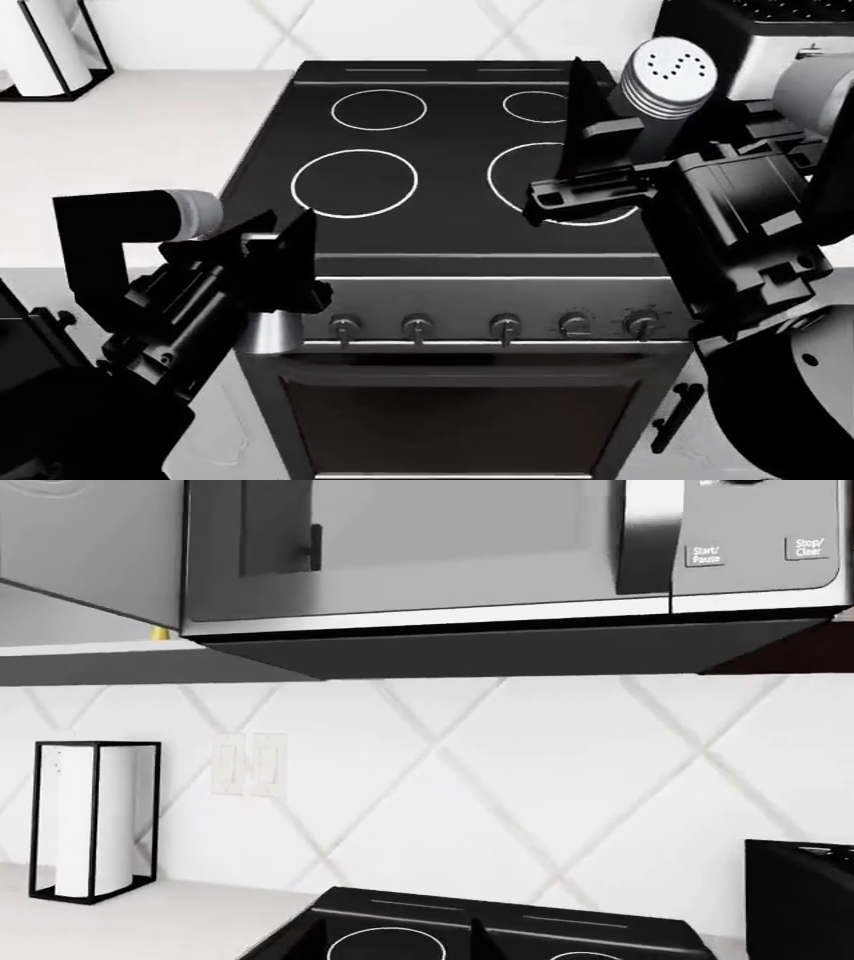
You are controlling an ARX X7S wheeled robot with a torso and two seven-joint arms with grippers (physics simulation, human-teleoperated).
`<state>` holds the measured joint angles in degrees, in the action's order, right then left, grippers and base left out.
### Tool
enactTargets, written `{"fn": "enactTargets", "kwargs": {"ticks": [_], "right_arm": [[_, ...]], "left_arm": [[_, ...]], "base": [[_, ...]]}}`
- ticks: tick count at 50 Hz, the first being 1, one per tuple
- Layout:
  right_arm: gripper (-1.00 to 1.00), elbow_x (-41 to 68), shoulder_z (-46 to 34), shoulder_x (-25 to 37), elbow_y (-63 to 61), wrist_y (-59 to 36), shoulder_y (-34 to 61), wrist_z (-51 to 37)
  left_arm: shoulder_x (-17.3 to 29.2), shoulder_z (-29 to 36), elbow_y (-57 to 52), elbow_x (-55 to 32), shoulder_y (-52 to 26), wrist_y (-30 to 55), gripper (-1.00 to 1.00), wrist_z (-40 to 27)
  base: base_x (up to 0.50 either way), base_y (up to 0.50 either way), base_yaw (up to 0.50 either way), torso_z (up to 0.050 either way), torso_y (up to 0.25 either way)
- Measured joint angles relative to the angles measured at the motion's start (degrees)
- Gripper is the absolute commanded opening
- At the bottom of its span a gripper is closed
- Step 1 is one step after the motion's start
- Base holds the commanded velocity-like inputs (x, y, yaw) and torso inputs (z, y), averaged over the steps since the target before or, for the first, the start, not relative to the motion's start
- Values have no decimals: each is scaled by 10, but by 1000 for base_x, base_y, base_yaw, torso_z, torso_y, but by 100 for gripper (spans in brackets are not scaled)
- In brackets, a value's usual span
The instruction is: Pick and place the shaker into the drawer. Then close the cabinet.
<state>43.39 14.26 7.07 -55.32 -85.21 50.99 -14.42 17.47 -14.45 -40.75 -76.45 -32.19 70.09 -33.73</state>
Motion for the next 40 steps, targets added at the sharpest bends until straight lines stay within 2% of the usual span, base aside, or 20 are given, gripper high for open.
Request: {"fn": "enactTargets", "kwargs": {"ticks": [40], "right_arm": [[-100,79,0,17,18,-4,22,-59]], "left_arm": [[13,18,-3,-20,-7,-14,-100,-12]], "base": [[-133,-500,0,0,0]]}}
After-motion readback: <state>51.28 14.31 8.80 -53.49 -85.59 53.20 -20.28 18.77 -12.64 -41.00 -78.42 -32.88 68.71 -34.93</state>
